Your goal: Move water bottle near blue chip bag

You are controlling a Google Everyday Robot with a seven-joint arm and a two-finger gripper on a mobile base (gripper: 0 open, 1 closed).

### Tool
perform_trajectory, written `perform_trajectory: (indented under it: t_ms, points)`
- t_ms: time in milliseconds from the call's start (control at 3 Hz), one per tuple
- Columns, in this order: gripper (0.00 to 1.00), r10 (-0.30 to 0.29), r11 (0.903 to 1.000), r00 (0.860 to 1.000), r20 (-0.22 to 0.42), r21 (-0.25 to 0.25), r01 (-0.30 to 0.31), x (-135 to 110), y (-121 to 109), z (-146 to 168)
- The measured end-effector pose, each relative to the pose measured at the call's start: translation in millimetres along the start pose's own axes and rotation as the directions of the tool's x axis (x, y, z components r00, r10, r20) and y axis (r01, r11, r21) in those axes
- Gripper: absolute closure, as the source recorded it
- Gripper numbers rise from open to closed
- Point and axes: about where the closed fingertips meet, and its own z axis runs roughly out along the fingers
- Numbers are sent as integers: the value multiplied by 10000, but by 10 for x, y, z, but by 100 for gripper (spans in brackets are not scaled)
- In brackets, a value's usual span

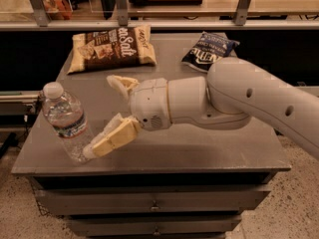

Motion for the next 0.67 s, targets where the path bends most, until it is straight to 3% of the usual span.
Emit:
perform_trajectory:
  t_ms: [667]
  points:
    - [0,158,9974,9988,472,-713,-124,-89,168,543]
